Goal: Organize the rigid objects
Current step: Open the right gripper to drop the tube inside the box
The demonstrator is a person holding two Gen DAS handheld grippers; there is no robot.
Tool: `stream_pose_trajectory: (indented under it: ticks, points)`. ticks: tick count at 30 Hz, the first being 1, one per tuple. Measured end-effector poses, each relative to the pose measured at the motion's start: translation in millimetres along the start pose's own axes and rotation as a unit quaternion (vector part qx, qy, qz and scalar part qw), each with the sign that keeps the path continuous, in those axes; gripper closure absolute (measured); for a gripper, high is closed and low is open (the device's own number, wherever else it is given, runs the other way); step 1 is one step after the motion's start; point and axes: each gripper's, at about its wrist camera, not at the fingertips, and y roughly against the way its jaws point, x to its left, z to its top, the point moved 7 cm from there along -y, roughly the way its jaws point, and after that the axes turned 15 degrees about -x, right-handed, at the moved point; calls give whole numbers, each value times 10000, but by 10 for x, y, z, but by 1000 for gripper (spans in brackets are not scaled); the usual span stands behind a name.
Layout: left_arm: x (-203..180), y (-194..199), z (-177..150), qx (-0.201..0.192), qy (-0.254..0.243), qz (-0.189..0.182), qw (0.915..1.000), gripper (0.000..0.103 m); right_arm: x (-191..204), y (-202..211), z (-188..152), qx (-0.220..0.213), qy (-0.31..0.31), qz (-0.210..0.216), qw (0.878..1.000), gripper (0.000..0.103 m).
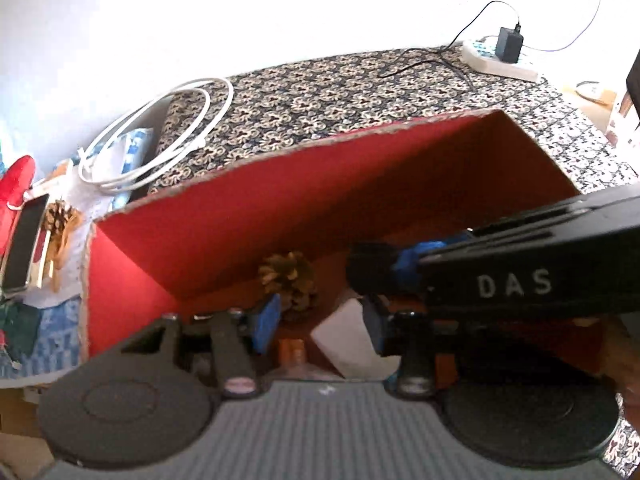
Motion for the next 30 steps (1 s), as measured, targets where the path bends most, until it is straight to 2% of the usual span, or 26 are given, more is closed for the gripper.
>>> stream_pose_trajectory:
  ticks: [9, 30]
  points:
    - [29, -29, -13, -78, 90, 110, 9999, 59, -98, -53, -49, 121, 23, -496, 9987, 94]
    - [56, 0, -13, -238, 166, 310, 9991, 54, -152, -48, -55, 148, -97, -658, 9977, 94]
